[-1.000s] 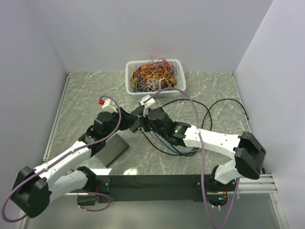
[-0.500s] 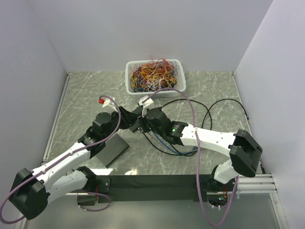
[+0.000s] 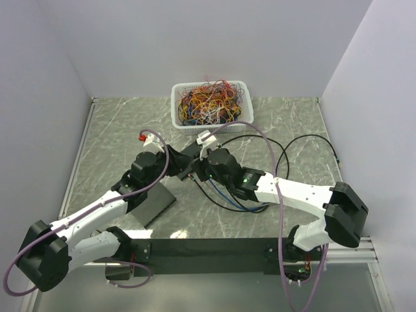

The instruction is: Insert the plug into the switch port

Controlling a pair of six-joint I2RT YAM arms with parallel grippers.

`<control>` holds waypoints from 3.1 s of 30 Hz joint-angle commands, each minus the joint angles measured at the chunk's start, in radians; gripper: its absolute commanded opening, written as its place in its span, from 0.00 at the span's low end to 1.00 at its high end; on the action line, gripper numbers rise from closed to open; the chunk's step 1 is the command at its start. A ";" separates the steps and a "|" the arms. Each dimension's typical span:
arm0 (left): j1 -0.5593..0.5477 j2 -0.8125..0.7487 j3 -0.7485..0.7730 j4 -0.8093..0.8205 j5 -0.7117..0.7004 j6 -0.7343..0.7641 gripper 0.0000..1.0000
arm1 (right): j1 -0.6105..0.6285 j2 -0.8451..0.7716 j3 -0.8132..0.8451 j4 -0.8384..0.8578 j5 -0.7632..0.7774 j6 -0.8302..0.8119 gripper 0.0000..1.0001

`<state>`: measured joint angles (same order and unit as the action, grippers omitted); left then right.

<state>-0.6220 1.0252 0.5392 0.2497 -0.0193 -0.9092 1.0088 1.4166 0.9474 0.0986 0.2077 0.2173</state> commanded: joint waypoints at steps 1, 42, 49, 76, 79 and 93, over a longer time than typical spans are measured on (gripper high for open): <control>-0.007 0.006 0.036 0.040 -0.008 -0.002 0.41 | -0.001 -0.061 -0.007 0.087 -0.013 0.011 0.00; -0.021 -0.287 -0.352 0.674 0.157 0.201 0.00 | -0.308 -0.180 -0.208 0.499 -0.861 0.277 0.63; -0.021 -0.338 -0.447 0.859 0.208 0.194 0.00 | -0.311 -0.032 -0.173 0.628 -1.142 0.387 0.53; -0.021 -0.232 -0.441 1.000 0.272 0.148 0.01 | -0.269 0.045 -0.125 0.652 -1.156 0.409 0.48; -0.021 -0.226 -0.439 1.002 0.272 0.145 0.01 | -0.259 0.042 -0.118 0.635 -1.151 0.396 0.48; -0.021 -0.223 -0.436 0.991 0.265 0.141 0.01 | -0.254 0.035 -0.121 0.618 -1.131 0.383 0.14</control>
<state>-0.6430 0.8024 0.0864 1.1896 0.2295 -0.7551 0.7486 1.4620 0.7853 0.7025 -0.9352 0.6083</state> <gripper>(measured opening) 0.199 0.190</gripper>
